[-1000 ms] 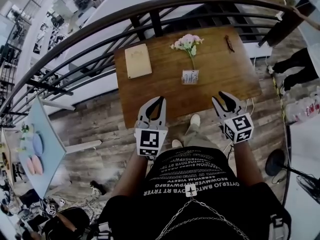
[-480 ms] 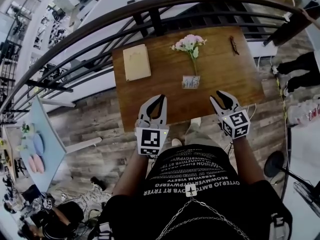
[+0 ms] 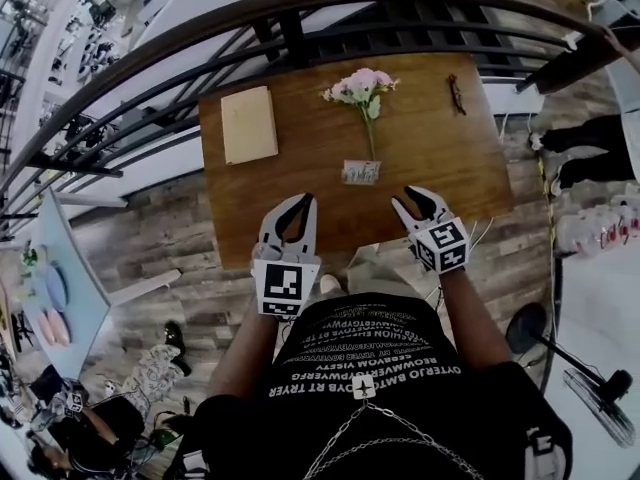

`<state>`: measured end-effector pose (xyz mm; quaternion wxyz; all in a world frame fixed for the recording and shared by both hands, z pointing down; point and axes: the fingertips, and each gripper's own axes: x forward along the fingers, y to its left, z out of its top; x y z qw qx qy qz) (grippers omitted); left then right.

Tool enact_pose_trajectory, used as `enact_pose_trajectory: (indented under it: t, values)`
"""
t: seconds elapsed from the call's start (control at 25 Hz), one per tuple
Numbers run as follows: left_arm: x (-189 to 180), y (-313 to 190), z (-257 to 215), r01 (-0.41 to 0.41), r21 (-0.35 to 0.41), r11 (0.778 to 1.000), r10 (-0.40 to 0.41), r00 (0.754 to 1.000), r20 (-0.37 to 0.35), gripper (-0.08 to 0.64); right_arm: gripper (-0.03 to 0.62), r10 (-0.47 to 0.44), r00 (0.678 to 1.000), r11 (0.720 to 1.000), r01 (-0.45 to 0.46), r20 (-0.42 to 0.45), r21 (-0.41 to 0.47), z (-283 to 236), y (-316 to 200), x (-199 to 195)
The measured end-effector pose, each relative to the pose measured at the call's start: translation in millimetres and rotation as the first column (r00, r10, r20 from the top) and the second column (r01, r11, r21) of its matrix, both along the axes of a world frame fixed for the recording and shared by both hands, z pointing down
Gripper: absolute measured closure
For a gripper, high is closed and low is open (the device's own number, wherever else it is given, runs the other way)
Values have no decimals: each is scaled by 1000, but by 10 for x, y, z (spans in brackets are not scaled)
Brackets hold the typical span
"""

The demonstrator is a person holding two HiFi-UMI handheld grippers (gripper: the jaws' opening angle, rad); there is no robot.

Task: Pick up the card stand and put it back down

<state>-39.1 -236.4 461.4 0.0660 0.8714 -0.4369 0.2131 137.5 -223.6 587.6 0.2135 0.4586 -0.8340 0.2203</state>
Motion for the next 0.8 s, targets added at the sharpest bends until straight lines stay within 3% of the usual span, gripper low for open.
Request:
enact_pose_trajectory:
  t: [0.8]
  values:
    - [-16, -116, 353, 65, -77, 995, -61, 997, 54, 531, 442, -122, 993, 986, 122, 3, -118, 1247, -361, -20]
